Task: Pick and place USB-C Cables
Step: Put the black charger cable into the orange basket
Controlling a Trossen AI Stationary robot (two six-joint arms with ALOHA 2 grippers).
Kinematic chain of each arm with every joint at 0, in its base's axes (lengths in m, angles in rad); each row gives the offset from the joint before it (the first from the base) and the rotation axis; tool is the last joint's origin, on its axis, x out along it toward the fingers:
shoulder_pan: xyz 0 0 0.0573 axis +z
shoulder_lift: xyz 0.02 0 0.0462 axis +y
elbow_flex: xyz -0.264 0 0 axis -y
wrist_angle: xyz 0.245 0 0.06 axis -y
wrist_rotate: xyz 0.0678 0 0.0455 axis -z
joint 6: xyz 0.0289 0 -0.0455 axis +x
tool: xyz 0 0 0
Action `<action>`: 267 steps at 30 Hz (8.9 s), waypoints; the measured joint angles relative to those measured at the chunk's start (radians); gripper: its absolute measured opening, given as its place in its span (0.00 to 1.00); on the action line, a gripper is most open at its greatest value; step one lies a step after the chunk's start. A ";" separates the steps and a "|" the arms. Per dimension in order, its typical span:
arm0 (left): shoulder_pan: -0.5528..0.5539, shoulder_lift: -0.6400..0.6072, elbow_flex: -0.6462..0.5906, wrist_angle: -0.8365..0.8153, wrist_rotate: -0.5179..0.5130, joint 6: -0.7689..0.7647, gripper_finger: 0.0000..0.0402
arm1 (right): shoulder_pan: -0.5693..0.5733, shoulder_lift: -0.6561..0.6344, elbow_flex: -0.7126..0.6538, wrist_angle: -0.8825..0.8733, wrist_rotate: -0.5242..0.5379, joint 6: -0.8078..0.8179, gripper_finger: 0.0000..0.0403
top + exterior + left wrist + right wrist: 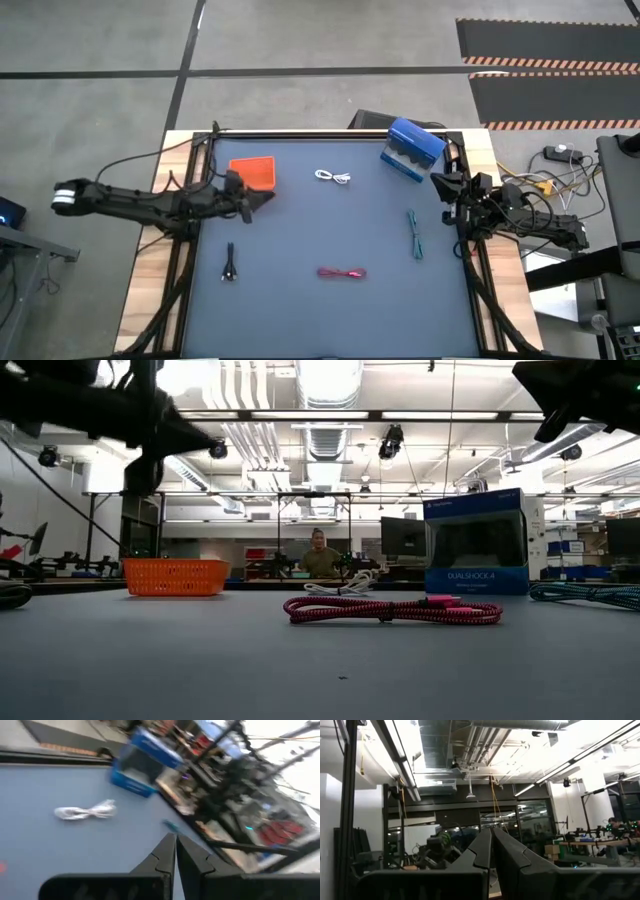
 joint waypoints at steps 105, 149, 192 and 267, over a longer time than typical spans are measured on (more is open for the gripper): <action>-0.540 0.682 0.421 -1.304 0.386 -1.158 0.44 | 0.000 0.000 0.003 -0.031 0.008 -0.044 0.02; -0.521 0.676 0.334 -1.141 0.257 -1.183 0.26 | 0.000 0.000 0.003 -0.053 0.009 -0.070 0.02; -0.347 0.678 0.888 -1.150 0.156 -0.266 0.06 | 0.000 0.000 0.003 -0.054 0.009 -0.071 0.02; 0.623 0.759 0.796 -1.300 0.126 1.409 0.09 | 0.000 0.000 0.080 0.172 0.008 -0.272 0.02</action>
